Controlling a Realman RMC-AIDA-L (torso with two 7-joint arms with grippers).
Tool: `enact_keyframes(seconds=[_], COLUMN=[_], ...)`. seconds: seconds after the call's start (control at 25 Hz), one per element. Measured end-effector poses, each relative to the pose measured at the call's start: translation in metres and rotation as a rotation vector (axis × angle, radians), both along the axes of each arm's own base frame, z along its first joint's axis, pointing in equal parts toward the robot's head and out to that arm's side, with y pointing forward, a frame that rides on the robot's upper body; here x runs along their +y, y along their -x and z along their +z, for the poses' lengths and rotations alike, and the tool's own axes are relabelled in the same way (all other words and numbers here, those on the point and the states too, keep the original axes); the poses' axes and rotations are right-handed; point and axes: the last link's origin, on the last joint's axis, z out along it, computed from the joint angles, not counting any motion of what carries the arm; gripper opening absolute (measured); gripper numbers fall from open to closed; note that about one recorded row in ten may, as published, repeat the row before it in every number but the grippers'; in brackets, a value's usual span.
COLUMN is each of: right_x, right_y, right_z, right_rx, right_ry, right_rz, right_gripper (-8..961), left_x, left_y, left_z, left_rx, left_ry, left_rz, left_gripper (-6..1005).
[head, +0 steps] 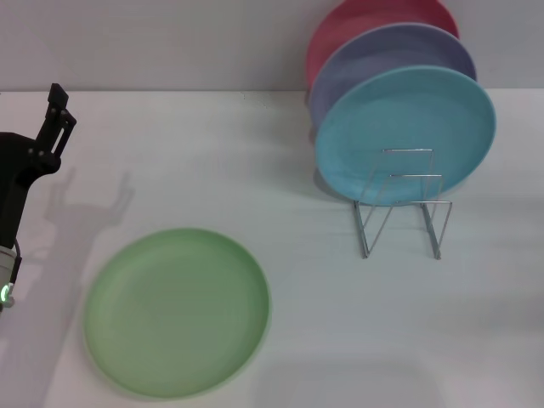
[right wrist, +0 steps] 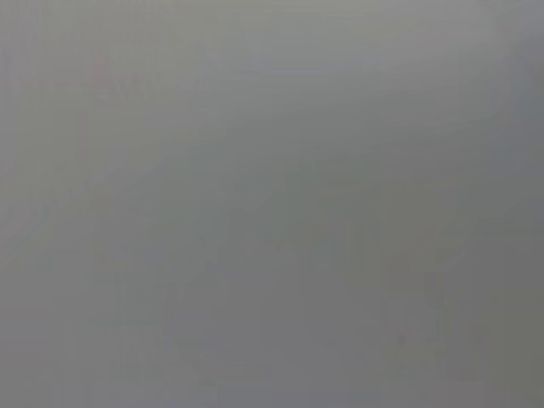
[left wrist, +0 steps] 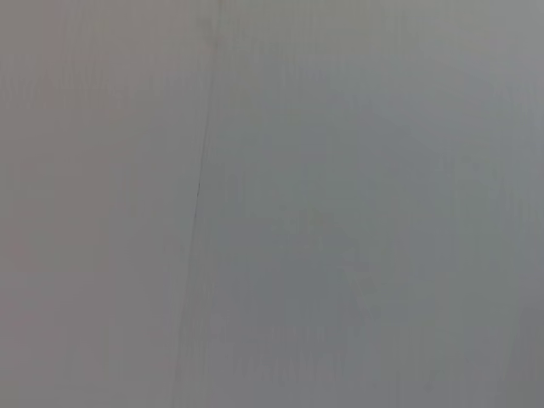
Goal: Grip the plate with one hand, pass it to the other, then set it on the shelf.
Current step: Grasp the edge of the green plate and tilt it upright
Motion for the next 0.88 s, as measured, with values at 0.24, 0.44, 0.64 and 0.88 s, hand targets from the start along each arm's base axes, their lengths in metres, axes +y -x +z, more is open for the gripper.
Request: enact_keyframes(seconds=[0.24,0.44,0.64,0.88], right_x=[0.0,0.0,0.001,0.001], right_y=[0.0,0.0,0.0,0.001], right_z=[0.0,0.0,-0.001,-0.002], right_rx=[0.0,0.0,0.002,0.003], right_ry=[0.002,0.004,0.006,0.007], right_rz=[0.0,0.0,-0.001,0.0], right_gripper=[666,666,666,666], left_x=[-0.002,-0.004,-0.003,0.016], left_y=[0.001,0.001,-0.002,-0.006], left_z=[-0.001,-0.002,-0.002,-0.003], left_rx=[-0.003,-0.01,-0.023,-0.029], left_ry=[0.0,0.0,0.002,0.041], left_rz=[0.003,0.005,-0.001,0.039], left_gripper=[862,862,861,861])
